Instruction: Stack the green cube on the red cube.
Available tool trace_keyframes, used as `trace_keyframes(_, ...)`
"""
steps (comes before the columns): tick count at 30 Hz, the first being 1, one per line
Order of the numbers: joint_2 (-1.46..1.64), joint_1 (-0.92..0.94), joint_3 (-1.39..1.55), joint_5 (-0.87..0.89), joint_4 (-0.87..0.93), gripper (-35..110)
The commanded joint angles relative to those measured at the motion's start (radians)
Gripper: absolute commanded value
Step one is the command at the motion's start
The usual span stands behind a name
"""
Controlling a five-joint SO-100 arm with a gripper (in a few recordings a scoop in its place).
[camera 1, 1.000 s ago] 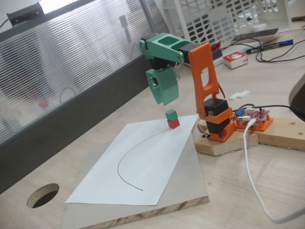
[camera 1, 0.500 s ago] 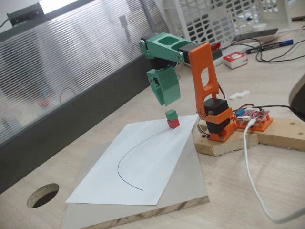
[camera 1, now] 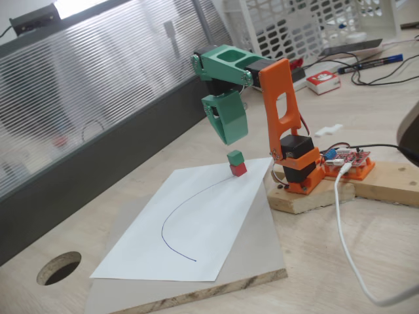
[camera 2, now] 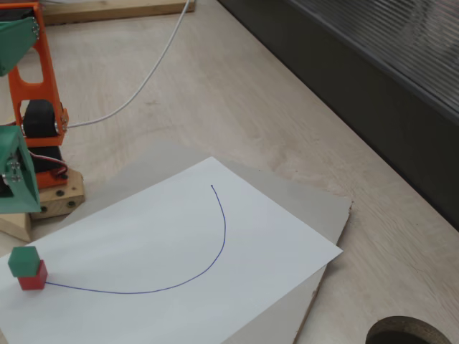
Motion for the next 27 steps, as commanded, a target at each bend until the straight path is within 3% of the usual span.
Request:
trace_keyframes(1, 0.028, 0.006, -0.009, 0.011, 0.014, -1)
trace_keyframes(20, 0.181, -0.002, -0.008, 0.011, 0.025, -1)
trace_keyframes(27, 0.325, -0.161, 0.224, 0.015, 0.026, -1)
